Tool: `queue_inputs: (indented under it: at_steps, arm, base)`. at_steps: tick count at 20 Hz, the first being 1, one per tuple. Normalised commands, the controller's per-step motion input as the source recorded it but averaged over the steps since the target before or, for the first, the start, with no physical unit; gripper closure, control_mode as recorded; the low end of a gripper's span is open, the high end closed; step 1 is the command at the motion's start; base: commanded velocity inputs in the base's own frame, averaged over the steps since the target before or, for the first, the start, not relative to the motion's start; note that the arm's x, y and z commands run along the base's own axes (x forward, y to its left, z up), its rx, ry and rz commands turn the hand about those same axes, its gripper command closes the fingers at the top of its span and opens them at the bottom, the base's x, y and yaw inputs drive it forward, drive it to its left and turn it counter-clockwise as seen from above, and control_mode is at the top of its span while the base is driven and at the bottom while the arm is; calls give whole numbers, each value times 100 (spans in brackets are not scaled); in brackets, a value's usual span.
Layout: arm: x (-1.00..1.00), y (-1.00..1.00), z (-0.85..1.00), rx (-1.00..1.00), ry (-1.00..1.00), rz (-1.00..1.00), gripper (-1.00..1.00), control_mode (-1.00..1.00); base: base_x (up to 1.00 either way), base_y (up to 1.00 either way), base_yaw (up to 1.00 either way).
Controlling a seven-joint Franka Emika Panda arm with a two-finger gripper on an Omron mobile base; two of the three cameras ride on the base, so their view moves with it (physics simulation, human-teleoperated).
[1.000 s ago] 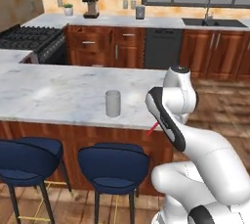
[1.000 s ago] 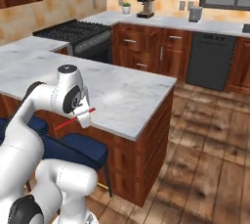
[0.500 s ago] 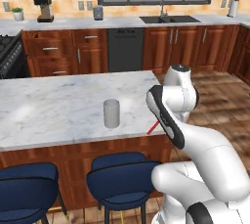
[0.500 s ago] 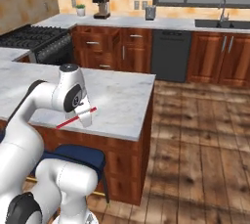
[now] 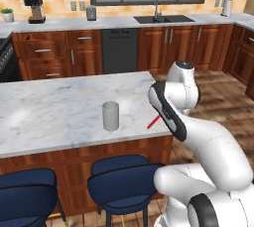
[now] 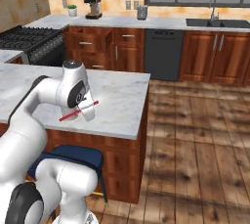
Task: Take a straw from the drawer in front and place it inside the glass cup on the dining counter.
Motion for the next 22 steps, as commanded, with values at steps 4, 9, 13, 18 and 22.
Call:
queue_inputs:
  at_steps: [4,9,13,18,22]
  arm:
    - [5,-14,36,16,-27,47,100,-100]
    - [-3,-24,28,15,-34,57,100,-100]
    - [0,9,15,11,-38,49,100,-100]
    - [0,33,28,9,-48,21,100,-100]
    - [0,44,43,8,-37,10,100,-100]
  base:
    - [0,0,0]
    - [0,0,0]
    - [0,0,0]
    - [0,0,0]
    - [0,0,0]
